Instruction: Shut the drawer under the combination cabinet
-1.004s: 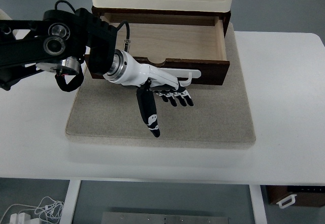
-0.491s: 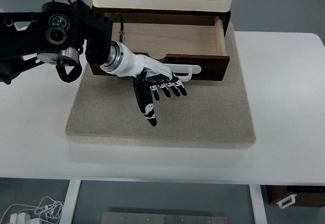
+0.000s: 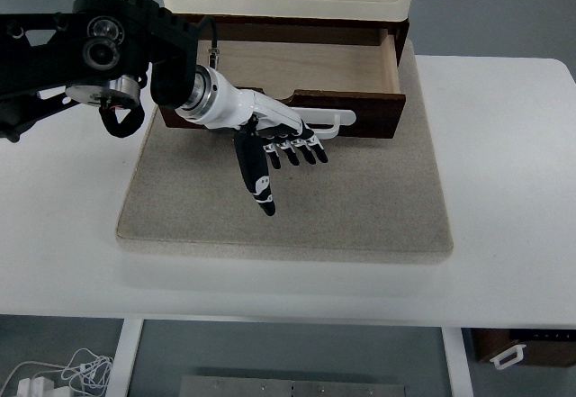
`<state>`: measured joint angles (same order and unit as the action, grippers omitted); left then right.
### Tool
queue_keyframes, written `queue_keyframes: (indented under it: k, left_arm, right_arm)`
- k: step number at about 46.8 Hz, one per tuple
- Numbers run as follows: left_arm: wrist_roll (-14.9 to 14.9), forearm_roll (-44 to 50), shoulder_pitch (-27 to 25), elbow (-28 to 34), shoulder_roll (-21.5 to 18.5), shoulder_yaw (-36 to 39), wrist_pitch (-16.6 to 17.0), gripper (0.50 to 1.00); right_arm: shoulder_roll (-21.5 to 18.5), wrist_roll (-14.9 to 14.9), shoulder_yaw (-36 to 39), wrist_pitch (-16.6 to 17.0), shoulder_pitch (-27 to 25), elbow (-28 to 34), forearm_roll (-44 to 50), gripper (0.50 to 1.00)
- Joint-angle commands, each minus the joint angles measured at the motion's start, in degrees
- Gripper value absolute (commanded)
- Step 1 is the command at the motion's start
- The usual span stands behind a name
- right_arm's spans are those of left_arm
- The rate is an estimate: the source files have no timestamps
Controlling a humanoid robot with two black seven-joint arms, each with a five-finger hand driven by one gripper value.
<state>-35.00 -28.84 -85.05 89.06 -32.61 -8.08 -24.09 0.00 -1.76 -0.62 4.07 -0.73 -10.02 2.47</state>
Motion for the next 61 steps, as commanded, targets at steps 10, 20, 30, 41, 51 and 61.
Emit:
queue_keyframes:
  k: [10,20,30,41,51,61]
  left_arm:
    - [0.0,0.01,-1.17,-2.48,0.17,0.09,-0.26,0.999]
    - [0.0,-0.6,-1.17,-3.89,0.17,0.0,-0.96,0.999]
    - [0.0,-0.78,-0.82,-3.8,1.4,0.7,-1.31,0.999]
    - [0.0,-1.31,-0.91,-5.21,1.67,0.88,-1.31,0.999]
    - [0.0,-1.57,-1.17,-7.14,1.76,0.88,-1.4,0.999]
    - [0.0,-1.66,-1.17,-8.72,2.37,0.88,-1.4,0.999]
  right_arm:
    - [0.0,0.0,0.0,0.06,0.03,0.0,-0.01,0.952]
    - [0.0,0.0,0.0,-0.02,0.03,0.0,-0.01,0.952]
    - [0.0,0.0,0.0,0.06,0.03,0.0,-0.01,0.952]
    - [0.0,0.0,0.0,-0.02,0.03,0.0,-0.01,0.952]
    - [0.0,0.0,0.0,0.06,0.03,0.0,-0.01,0.952]
    - [0.0,0.0,0.0,-0.02,0.03,0.0,-0.01,0.952]
